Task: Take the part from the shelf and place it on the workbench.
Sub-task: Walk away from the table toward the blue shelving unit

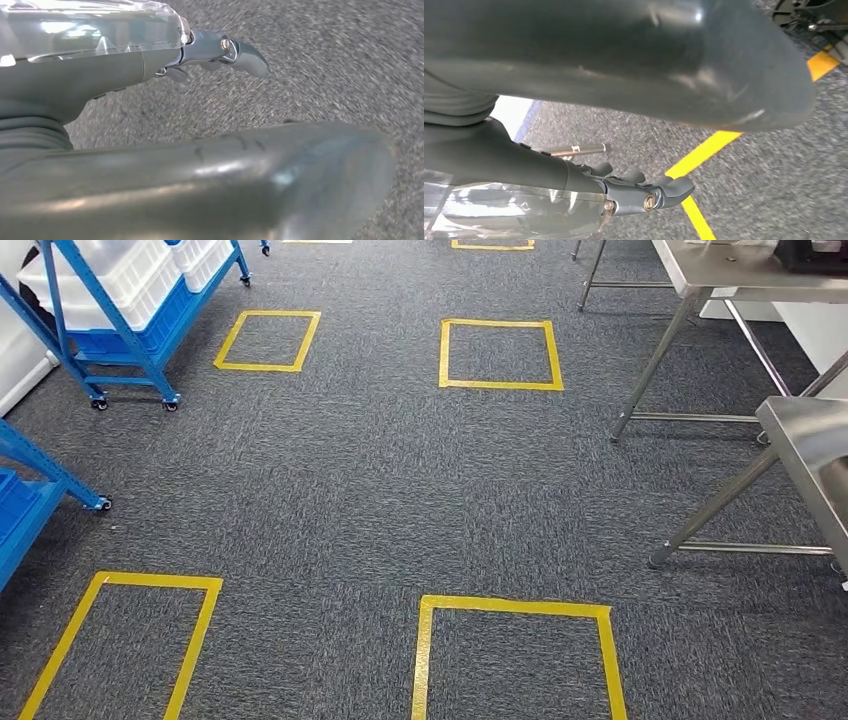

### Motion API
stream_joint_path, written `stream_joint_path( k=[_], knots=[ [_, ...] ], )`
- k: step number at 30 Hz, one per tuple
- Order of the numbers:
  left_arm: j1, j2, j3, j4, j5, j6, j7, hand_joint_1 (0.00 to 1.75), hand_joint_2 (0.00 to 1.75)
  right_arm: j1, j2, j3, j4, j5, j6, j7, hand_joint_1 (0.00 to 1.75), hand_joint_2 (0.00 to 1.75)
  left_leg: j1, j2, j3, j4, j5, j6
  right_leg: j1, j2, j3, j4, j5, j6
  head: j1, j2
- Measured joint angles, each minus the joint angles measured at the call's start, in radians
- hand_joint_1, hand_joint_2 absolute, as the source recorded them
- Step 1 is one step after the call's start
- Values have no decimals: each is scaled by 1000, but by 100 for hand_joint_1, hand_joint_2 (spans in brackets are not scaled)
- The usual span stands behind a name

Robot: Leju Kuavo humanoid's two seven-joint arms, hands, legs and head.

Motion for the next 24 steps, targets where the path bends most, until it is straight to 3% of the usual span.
stream_joint_path(
  k=[2,3,4,6,8,9,10,12,13,14,15,17,19,21,22,24],
  knots=[
    [0,4,-2,0,-9,-8,3,0,0,4,-1,-2,1,-7,-1,-3,0,0,-6,35,56,-122,56,7,3,-17,13,1,-14,10,0,0],
    [-1,6,-3,0,-13,-10,4,0,0,5,-1,-4,2,-10,-2,-4,0,0,-10,46,70,-154,66,11,5,-25,17,2,-19,16,0,0],
    [-2,8,-4,0,-16,-13,6,0,0,6,-2,-7,2,-13,-3,-5,0,0,-14,47,74,-164,63,16,7,-33,20,1,-23,22,1,0],
    [-1,12,-5,0,-20,-17,7,0,0,3,-3,-14,2,-18,-4,-6,0,0,-15,28,75,-172,64,27,5,-47,26,-1,-30,33,1,0],
    [0,16,-5,0,-23,-21,7,0,0,2,-4,-17,2,-20,-4,-7,0,0,-12,9,83,-185,67,39,1,-18,16,32,-57,42,1,0],
    [-1,17,-5,0,-23,-22,7,0,0,4,-4,-19,2,-20,-4,-7,0,0,-10,0,87,-190,68,45,-1,7,-6,79,-84,45,1,0],
    [-3,18,-5,0,-24,-23,7,0,0,6,-5,-20,3,-20,-4,-7,0,0,-11,-9,88,-191,68,48,-2,32,-42,146,-114,45,1,0],
    [-4,20,-5,0,-24,-24,7,0,0,8,-5,-24,3,-20,-4,-7,0,0,-14,-32,88,-191,67,52,-1,52,-116,268,-150,46,1,0],
    [-4,20,-6,0,-24,-24,7,0,0,8,-5,-25,4,-20,-4,-7,0,0,-15,-46,90,-190,66,52,-1,55,-134,285,-138,45,1,0],
    [-4,20,-6,0,-24,-24,7,0,0,9,-6,-25,4,-20,-4,-6,0,0,-16,-60,92,-189,65,52,-1,58,-133,263,-106,42,1,0],
    [-4,20,-6,0,-24,-24,7,0,0,11,-6,-26,4,-20,-4,-6,0,0,-16,-74,95,-187,64,51,-1,66,-116,207,-60,39,1,0],
    [-5,21,-6,0,-24,-24,7,0,0,15,-9,-26,5,-20,-4,-6,0,0,-15,-97,94,-182,61,46,-2,113,-73,81,11,33,1,0],
    [-5,21,-6,0,-24,-24,8,0,0,16,-11,-27,8,-20,-4,-7,0,0,-12,-117,86,-180,62,36,-1,146,-57,27,28,28,1,0],
    [-3,21,-6,0,-26,-25,8,0,0,12,-11,-27,8,-21,-5,-7,0,0,-10,-136,81,-184,66,24,0,129,-54,18,32,20,1,0],
    [-1,22,-6,0,-28,-26,8,0,0,11,-10,-27,8,-22,-5,-6,0,0,-11,-129,79,-180,63,18,-2,116,-49,10,35,14,1,0],
    [-2,24,-9,0,-34,-29,9,0,0,14,-8,-29,8,-24,-7,-3,0,0,-15,-81,52,-122,27,10,-7,87,-39,-5,40,1,0,0]
  ],
)
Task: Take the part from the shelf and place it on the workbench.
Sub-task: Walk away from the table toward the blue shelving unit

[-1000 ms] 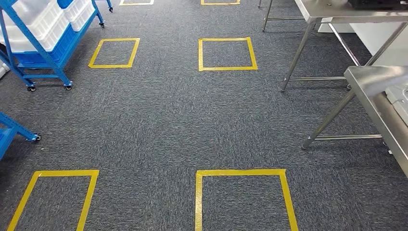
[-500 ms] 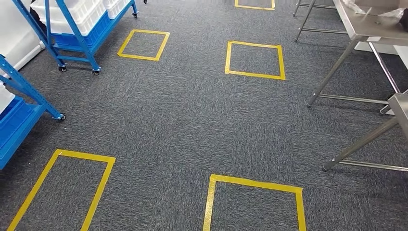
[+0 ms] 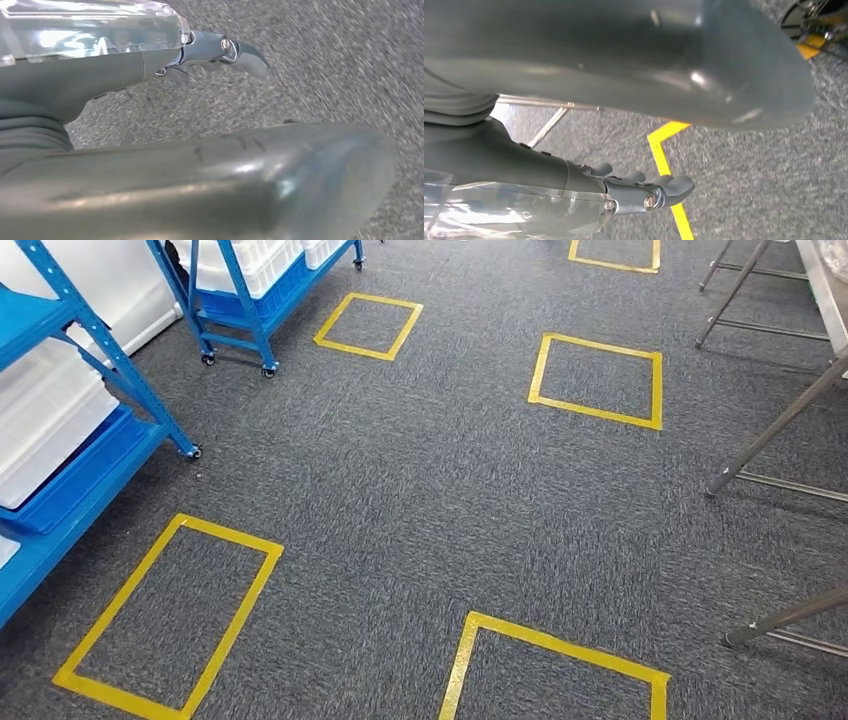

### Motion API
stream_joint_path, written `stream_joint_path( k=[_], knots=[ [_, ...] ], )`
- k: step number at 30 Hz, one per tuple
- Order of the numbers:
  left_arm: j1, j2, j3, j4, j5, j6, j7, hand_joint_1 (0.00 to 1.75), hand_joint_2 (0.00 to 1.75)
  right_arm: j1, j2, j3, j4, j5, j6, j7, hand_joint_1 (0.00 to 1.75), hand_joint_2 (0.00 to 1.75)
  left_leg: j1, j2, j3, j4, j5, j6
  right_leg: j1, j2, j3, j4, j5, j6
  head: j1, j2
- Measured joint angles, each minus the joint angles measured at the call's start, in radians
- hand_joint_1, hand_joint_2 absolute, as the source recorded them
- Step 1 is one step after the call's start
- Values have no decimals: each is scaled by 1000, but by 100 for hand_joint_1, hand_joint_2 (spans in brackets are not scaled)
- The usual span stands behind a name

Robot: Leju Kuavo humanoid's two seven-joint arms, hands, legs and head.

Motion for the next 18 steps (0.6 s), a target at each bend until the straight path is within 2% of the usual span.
stream_joint_path(
  k=[1,2,3,4,5,6,8,9,10,12,13,15,17,18],
  knots=[
    [-1,1,-3,0,-3,-2,0,0,0,2,0,-2,0,-1,-1,2,0,0,1,30,-27,57,-30,-4,2,-15,2,-2,0,-3,0,0],
    [-2,1,-6,0,-6,-3,1,0,0,3,1,-4,0,-1,-3,6,0,0,5,49,-60,124,-60,-8,3,-30,3,-2,-1,-6,0,0],
    [-2,2,-9,0,-8,-4,1,0,0,4,2,-6,0,-2,-6,9,0,0,9,58,-87,179,-79,-12,5,-44,3,-2,-3,-6,0,0],
    [-2,2,-12,0,-9,-2,1,0,0,3,3,-7,0,-2,-8,12,0,0,13,63,-100,206,-82,-16,5,-57,4,-2,-5,-5,0,0],
    [-1,2,-13,0,-9,1,0,0,0,3,6,-9,0,0,-11,14,0,0,17,68,-94,193,-65,-19,4,-70,5,-1,-7,-3,-1,0],
    [-1,3,-14,0,-6,6,-1,0,0,2,9,-10,0,2,-14,15,0,0,21,75,-67,141,-33,-22,3,-80,8,-1,-9,1,-1,0],
    [-2,3,-15,0,0,18,-2,0,0,2,16,-11,0,10,-18,14,0,0,19,109,6,3,23,-23,3,-100,16,0,-18,12,0,0],
    [-3,2,-15,0,4,25,-2,0,0,2,19,-12,0,16,-20,13,0,0,17,122,29,-42,35,-19,5,-108,19,1,-21,18,0,0],
    [-4,1,-15,0,8,32,-2,0,0,1,21,-12,0,22,-20,13,0,0,13,129,39,-62,35,-14,7,-115,21,3,-24,24,0,0],
    [-4,0,-14,0,20,51,-3,0,0,-9,28,-11,0,40,-16,15,0,0,8,114,39,-64,33,0,7,-128,25,2,-26,36,1,0],
    [-4,-1,-13,0,27,61,-5,0,0,-16,32,-11,-1,50,-13,18,0,0,8,106,42,-68,34,7,4,-128,29,3,-31,42,1,0],
    [-6,-3,-11,0,41,82,-11,0,0,-25,39,-9,-2,72,-2,28,0,0,10,89,48,-76,37,22,-2,-94,12,51,-67,50,0,0],
    [-9,-7,-8,0,52,100,-14,0,0,-30,43,0,-3,94,9,40,0,0,10,72,50,-78,38,32,-3,-49,-51,176,-128,51,1,0],
    [-11,-10,-6,0,56,107,-14,0,0,-33,44,5,-3,102,14,45,0,0,7,61,50,-78,38,34,-3,-39,-89,245,-150,50,1,0]
  ],
)
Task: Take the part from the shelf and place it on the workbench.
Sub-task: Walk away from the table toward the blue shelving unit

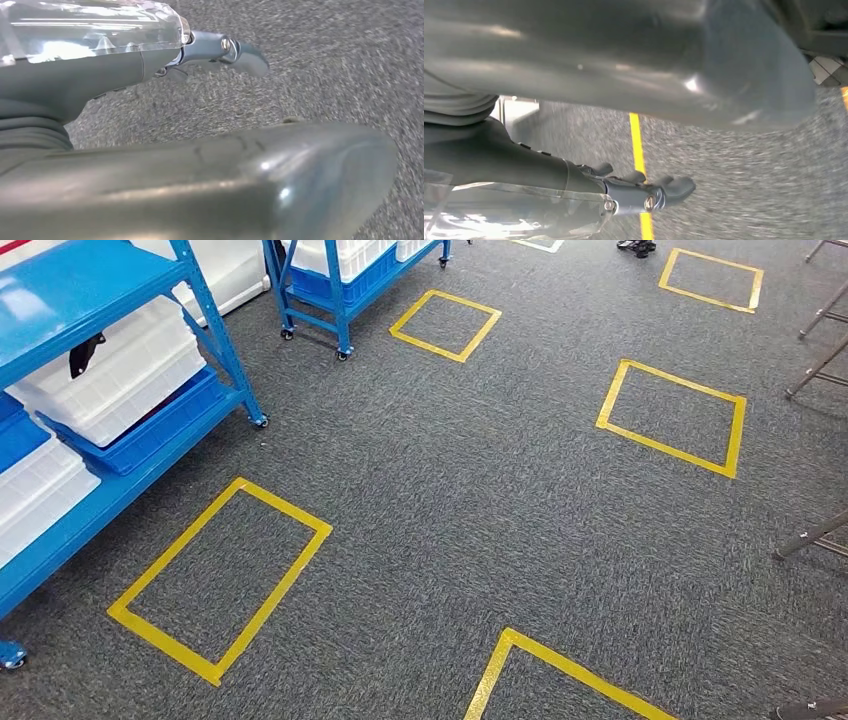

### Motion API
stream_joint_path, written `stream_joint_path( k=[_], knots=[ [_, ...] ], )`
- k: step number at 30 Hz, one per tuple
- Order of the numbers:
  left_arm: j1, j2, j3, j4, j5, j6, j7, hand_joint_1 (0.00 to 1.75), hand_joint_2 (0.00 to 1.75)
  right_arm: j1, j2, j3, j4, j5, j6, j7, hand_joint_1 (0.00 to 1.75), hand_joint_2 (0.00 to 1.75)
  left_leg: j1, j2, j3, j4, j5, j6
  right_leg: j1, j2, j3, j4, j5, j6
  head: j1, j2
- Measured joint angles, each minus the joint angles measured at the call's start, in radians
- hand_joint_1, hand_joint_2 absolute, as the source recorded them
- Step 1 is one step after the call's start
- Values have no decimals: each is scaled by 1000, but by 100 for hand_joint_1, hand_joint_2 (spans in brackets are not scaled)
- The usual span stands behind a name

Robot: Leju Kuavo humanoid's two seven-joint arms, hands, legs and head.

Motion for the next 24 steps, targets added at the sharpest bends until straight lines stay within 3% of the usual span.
stream_joint_path(
  k=[1,2,3,5,6,8,10,12,14,15,16,17,18,19,21,23,24],
  knots=[
    [0,-3,2,0,3,5,0,0,0,-3,1,5,0,7,4,4,0,0,-2,-13,1,0,0,1,1,5,-28,44,-4,-2,0,0],
    [0,-6,5,0,6,10,1,0,0,-5,2,8,0,12,7,8,0,0,-5,-27,4,0,-1,2,2,7,-37,48,16,-5,0,0],
    [0,-9,9,0,9,15,2,0,0,-7,3,12,0,19,9,11,0,0,-6,-43,7,0,-2,2,4,13,-31,15,53,-11,0,0],
    [-1,-16,13,0,17,25,5,0,0,-10,5,20,0,34,11,19,0,0,-8,-70,13,1,-5,0,8,47,18,-119,139,-24,0,0],
    [-2,-19,16,0,21,30,6,0,0,-12,5,25,-1,43,15,22,0,0,-8,-81,12,3,-6,-2,9,65,39,-176,162,-28,0,0],
    [-2,-24,22,0,29,38,8,0,0,-23,7,38,-1,57,25,24,0,0,-7,-99,6,4,-6,-11,12,83,56,-222,166,-31,0,0],
    [0,-26,29,0,36,45,6,0,0,-37,11,49,-2,67,36,23,0,0,-4,-110,1,4,-6,-22,10,65,62,-234,168,-35,0,0],
    [-1,-28,36,0,44,52,-1,0,0,-43,14,57,-3,76,50,21,0,0,-6,-74,-17,42,-33,-32,5,41,71,-248,172,-45,-1,0],
    [-3,-29,40,0,48,48,-11,0,0,-45,11,60,-3,79,70,18,0,0,-5,-20,-71,156,-92,-41,6,14,76,-254,172,-53,-2,0],
    [-2,-29,41,0,48,40,-15,0,0,-45,7,60,-3,76,78,17,0,0,-1,-8,-105,222,-118,-46,7,-1,77,-253,170,-54,-2,0],
    [-1,-29,41,0,44,31,-19,0,0,-45,2,60,-3,70,84,16,0,0,4,-1,-127,266,-129,-50,7,-14,78,-253,168,-53,-2,0],
    [1,-28,41,0,36,25,-21,0,0,-45,-3,60,-3,62,86,15,0,0,8,4,-133,275,-120,-54,7,-27,80,-252,165,-52,-2,0],
    [3,-27,40,0,24,22,-22,0,0,-44,-8,57,-3,52,84,13,0,0,12,10,-119,244,-93,-58,7,-38,83,-251,161,-49,-2,0],
    [4,-27,38,0,10,22,-22,0,0,-42,-12,54,-3,42,79,9,0,0,15,22,-86,180,-55,-60,6,-49,89,-250,157,-46,-2,0],
    [5,-26,32,0,-11,21,-21,0,0,-34,-19,43,-3,27,69,1,0,0,11,64,-20,52,-7,-55,8,-69,99,-247,146,-36,-2,0],
    [4,-26,28,0,-19,21,-21,0,0,-27,-25,35,-3,23,64,-5,0,0,3,84,0,10,-4,-42,12,-86,104,-244,140,-24,-2,0],
    [5,-27,27,0,-19,21,-21,0,0,-25,-26,32,-3,22,63,-7,0,0,0,74,-1,9,-3,-34,13,-95,106,-243,138,-19,-2,0]
  ],
)
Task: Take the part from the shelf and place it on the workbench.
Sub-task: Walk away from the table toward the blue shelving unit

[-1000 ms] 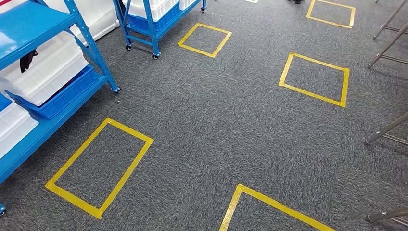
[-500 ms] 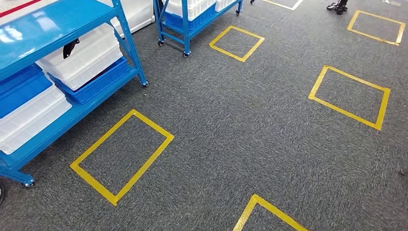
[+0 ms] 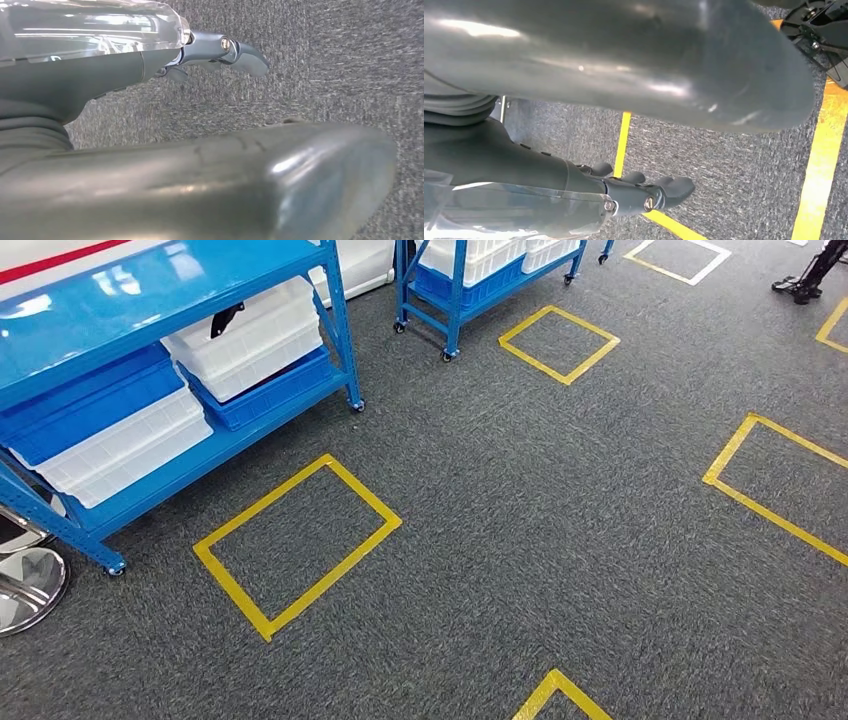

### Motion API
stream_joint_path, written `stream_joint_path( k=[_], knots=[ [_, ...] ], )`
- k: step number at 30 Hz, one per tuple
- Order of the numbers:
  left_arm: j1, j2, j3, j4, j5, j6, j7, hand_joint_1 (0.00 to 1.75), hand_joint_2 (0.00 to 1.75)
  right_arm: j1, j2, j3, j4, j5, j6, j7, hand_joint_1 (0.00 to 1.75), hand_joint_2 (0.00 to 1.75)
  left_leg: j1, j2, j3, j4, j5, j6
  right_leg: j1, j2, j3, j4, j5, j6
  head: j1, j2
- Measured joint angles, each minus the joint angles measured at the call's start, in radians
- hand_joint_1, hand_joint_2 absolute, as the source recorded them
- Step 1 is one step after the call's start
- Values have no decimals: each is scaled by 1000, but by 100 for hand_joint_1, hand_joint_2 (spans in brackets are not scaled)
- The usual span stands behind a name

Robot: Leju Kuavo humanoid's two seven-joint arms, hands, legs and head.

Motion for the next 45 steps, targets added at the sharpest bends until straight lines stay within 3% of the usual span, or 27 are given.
stream_joint_path(
  k=[1,3,5,7,8,9,11,13,16,18,20,22,23,24,25,27,29,33,34,37,39,41,43,45],
  knots=[
    [1,0,-1,0,-1,0,0,0,0,1,-1,-3,0,-1,0,-2,0,0,1,-11,1,-2,1,7,-2,-3,3,0,-3,6,0,0],
    [2,-2,-2,0,-3,0,0,0,0,2,-4,-6,-1,-1,-1,-3,0,0,4,-30,4,-10,6,21,-8,31,-5,26,-28,17,0,0],
    [0,-3,-6,0,-4,-2,-2,0,0,6,-8,-8,-2,-3,-1,-3,0,0,5,-48,4,-14,10,31,-11,85,-53,131,-89,21,1,0],
    [-1,-4,-8,0,-1,-16,-12,0,0,12,-9,-9,-2,-8,-2,-3,0,0,3,-71,1,-13,11,35,-12,102,-117,256,-138,21,1,0],
    [0,-4,-9,0,1,-27,-19,0,0,15,-10,-12,-2,-11,-4,-4,0,0,2,-85,1,-12,12,36,-12,103,-133,282,-136,21,1,0],
    [1,-4,-9,0,3,-40,-26,0,0,18,-11,-15,-2,-15,-6,-5,0,0,2,-99,2,-11,11,35,-13,105,-131,272,-114,21,1,0],
    [6,-4,-12,0,-2,-75,-40,0,0,28,-14,-29,-1,-29,-18,-13,0,0,3,-124,2,-3,8,30,-17,121,-84,157,-38,18,1,0],
    [11,-4,-21,0,-19,-119,-53,0,0,39,-17,-51,0,-54,-34,-27,0,0,1,-141,-4,9,2,20,-18,147,-42,52,2,15,1,0],
    [21,-4,-40,0,-49,-157,-66,0,0,45,-17,-90,2,-90,-49,-43,0,0,0,-152,-11,11,-1,2,-15,152,-35,31,0,1,0,0],
    [25,-4,-51,0,-62,-173,-71,0,0,53,-17,-114,2,-107,-52,-44,0,0,1,-128,-19,33,-17,-9,-16,142,-31,26,3,-14,0,0],
    [27,-4,-63,0,-74,-185,-75,0,0,65,-18,-137,2,-122,-53,-44,0,0,3,-90,-60,125,-69,-17,-15,129,-27,23,2,-25,-1,0],
    [29,-4,-74,0,-84,-196,-79,0,0,76,-20,-158,3,-135,-53,-44,0,0,6,-74,-123,255,-126,-22,-12,116,-25,23,-2,-30,-1,0],
    [31,-4,-80,0,-89,-201,-81,0,0,79,-20,-167,3,-140,-53,-44,0,0,6,-72,-141,291,-134,-23,-10,111,-24,23,-5,-31,-1,0],
    [34,-4,-84,0,-93,-205,-84,0,0,81,-21,-174,3,-144,-53,-44,0,0,7,-70,-140,290,-122,-23,-9,108,-21,24,-7,-30,-1,0],
    [36,-4,-88,0,-96,-209,-87,0,0,83,-21,-180,3,-147,-53,-44,0,0,6,-68,-118,247,-93,-20,-8,105,-16,24,-10,-28,-1,0],
    [40,-3,-92,0,-100,-214,-90,0,0,84,-20,-188,3,-152,-53,-44,0,0,2,-64,-46,109,-33,-6,-6,102,-6,24,-18,-23,-1,0],
    [41,-2,-96,0,-102,-215,-91,0,0,84,-19,-195,4,-154,-53,-44,0,0,-4,-61,-2,26,-15,8,-6,99,1,20,-25,-12,-1,0],
    [49,-1,-105,0,-106,-219,-93,0,0,84,-21,-208,4,-157,-52,-47,0,0,-4,-65,28,-12,-19,32,-9,96,12,46,-24,12,0,0],
    [51,-1,-107,0,-108,-222,-93,0,0,84,-22,-210,4,-158,-52,-50,0,0,-3,-66,40,-18,-19,37,-10,98,-1,75,-41,15,0,0],
    [53,-2,-114,0,-115,-232,-94,0,0,85,-24,-215,4,-159,-50,-56,0,0,-3,-65,52,-22,-24,45,-13,102,-92,228,-115,24,0,0],
    [53,-2,-116,0,-116,-234,-94,0,0,86,-24,-217,4,-159,-49,-57,0,0,-4,-66,54,-22,-27,46,-13,102,-120,271,-132,26,0,0],
    [53,-2,-116,0,-116,-234,-94,0,0,86,-24,-217,4,-159,-49,-57,0,0,-4,-66,54,-22,-27,46,-13,102,-124,276,-133,27,0,0],
    [54,-2,-116,0,-118,-235,-94,0,0,86,-27,-221,4,-159,-46,-57,0,0,-3,-68,62,-22,-34,45,-14,102,-144,284,-115,28,0,0],
    [59,-1,-119,0,-124,-240,-92,0,0,91,-34,-229,6,-161,-38,-58,0,0,-3,-70,88,-21,-62,30,-12,102,-121,166,-28,20,0,0]
  ],
)
